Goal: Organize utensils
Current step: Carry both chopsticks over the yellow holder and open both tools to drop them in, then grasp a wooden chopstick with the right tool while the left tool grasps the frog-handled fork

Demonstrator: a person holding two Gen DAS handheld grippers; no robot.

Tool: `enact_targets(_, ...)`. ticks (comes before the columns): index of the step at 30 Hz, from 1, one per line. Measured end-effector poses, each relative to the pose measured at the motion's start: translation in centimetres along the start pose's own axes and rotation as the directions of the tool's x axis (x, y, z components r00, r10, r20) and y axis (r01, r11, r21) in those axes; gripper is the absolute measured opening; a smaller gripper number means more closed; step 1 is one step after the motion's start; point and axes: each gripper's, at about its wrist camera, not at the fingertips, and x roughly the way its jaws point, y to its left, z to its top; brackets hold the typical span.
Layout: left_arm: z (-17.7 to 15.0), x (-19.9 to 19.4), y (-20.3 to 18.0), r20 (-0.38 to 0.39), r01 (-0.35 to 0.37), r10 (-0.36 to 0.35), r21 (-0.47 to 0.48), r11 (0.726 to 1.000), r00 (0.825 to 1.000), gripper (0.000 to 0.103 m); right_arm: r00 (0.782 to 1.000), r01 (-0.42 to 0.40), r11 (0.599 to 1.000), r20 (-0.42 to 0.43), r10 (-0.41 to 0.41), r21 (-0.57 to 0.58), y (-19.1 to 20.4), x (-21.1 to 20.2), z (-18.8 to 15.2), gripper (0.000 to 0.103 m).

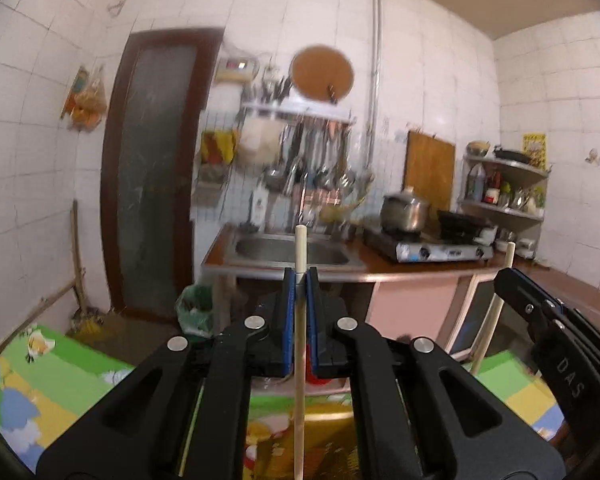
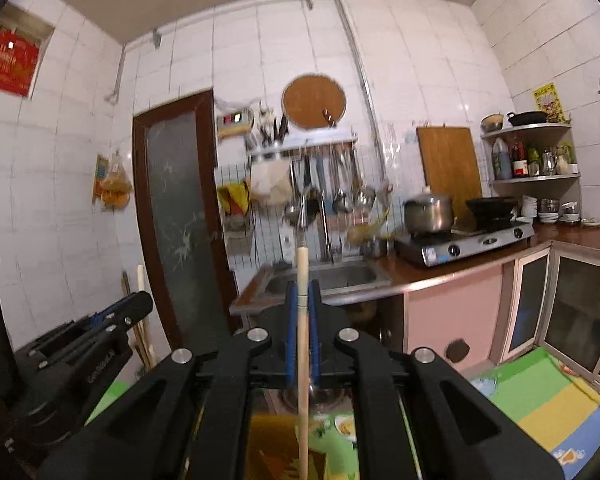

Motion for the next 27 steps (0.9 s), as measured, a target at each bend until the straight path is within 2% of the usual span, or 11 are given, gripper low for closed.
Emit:
enact_targets(2,-1.3,0.7,0.6,-0.038,-0.018,0.018,-0.006,1.0,0.999,0.004,0.999,-0.006,1.0,-0.038,0.005,-0.016,-0.1,0.7,-1.6,0.006)
enact_targets(6,-1.8,0.1,1.9,-0.095,-0.006,0.002,-0.043,0.999,0.996,0.005,0.994,-0.002,1.0,-0.106,-0.001,-0.029,-0.7,1.2,-3.4,0.006)
enact_targets(7,-1.6,-0.2,2.1,-0.099,-0.003,-0.001,-0.04,0.999,0.995,0.009,0.991,0.005,0.999,-0.13,-0.01,-0.038,-0.9,1.1,-3.4,0.006)
enact_targets(9,-0.5,-1.8,2.2,-0.102,0.006,-0.01,-0.031,1.0,0.995,0.037,0.986,0.026,0.998,-0.162,-0.034,-0.052,-1.1,0.8,-3.0,0.011)
enact_targets(10,0.1,-2.8,2.3,-0.086,0.001,-0.004,-0.03,1.0,0.996,0.062,0.982,0.039,0.998,-0.183,-0.049,-0.055,-1.4,0.5,-2.5,0.018)
enact_targets(11,0.6,-3.8,2.5,-0.062,-0.009,0.007,-0.029,1.0,0.998,0.077,0.98,0.044,0.998,-0.191,-0.053,-0.051,-1.7,0.1,-2.0,0.051)
enact_targets(12,1.1,-5.5,2.6,-0.032,-0.024,0.023,-0.021,0.999,0.999,0.081,0.981,0.053,0.998,-0.183,-0.06,-0.039,-2.1,-0.7,-1.4,0.073)
enact_targets(14,1.9,-7.4,2.6,-0.034,-0.025,0.025,0.009,1.0,0.999,0.086,0.982,0.085,0.995,-0.163,-0.092,-0.049,-2.7,-2.6,-0.1,0.072)
enact_targets(17,2.4,-10.2,2.9,-0.053,-0.029,0.031,0.036,0.999,0.998,0.096,0.976,0.106,0.993,-0.184,-0.113,-0.052,-3.7,-4.8,1.2,0.072)
enact_targets(20,1.6,-13.0,3.4,-0.069,-0.051,0.055,0.052,0.997,0.996,0.098,0.966,0.119,0.99,-0.221,-0.133,-0.074,-4.2,-7.7,1.4,0.073)
enact_targets(27,-4.5,-16.6,5.1,-0.212,-0.094,0.108,0.077,0.993,0.971,0.098,0.932,0.118,0.987,-0.332,-0.149,-0.111,-4.6,-12.6,-2.5,0.074)
